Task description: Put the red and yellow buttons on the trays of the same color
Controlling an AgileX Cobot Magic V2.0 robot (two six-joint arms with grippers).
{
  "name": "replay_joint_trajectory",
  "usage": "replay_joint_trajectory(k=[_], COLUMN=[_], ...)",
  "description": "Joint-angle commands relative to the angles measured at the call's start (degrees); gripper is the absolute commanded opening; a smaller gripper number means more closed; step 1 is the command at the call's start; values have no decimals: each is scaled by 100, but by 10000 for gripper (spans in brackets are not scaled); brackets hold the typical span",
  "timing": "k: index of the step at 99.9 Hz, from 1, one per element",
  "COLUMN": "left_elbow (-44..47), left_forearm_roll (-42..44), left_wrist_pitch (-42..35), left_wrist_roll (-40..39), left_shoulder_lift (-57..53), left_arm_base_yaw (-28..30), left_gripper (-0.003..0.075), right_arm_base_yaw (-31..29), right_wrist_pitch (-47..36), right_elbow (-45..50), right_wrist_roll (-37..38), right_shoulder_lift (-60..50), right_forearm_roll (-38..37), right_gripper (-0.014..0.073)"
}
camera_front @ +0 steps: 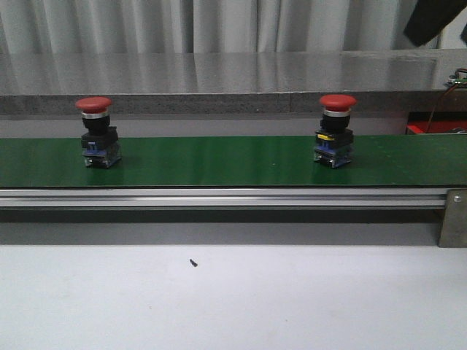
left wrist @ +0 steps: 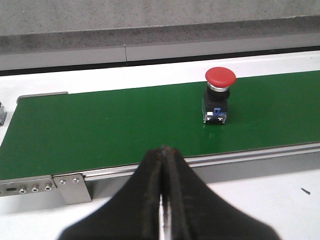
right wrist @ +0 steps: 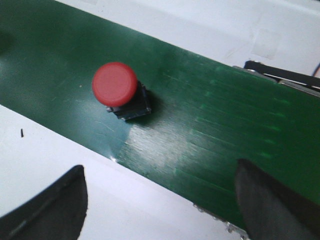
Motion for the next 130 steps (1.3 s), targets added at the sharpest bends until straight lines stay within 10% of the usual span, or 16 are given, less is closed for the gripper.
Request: replay_joint_trajectory(k=[1,46,73,89,130], left_elbow=[-152,-152,-152,-152,-152], left_forearm_roll=[-104,-104,-104,-104,-104], left_wrist_pitch=[-428,-428,-428,-428,-428], left_wrist_roll=[-1,-1,-1,-1,-1], left_shoulder_lift=[-12,-12,-12,-12,-12], left_arm_base_yaw=[-51,-51,-51,-51,-51], left_gripper=[-20,-20,-20,-20,-20], right_arm_base_yaw=[124,471,464,367,-1514], right_wrist_pitch=[-179,-292,232,702,1201], right_elbow=[-336,-1000,-1209,-1531,-2915], right_wrist_roll=[-11,-11,-11,1,124], right_shoulder_lift=[219,1425,1667,1667,1699], right_forearm_roll=[160,51,-305,-325,-525], right_gripper=[598,584,198,164,164])
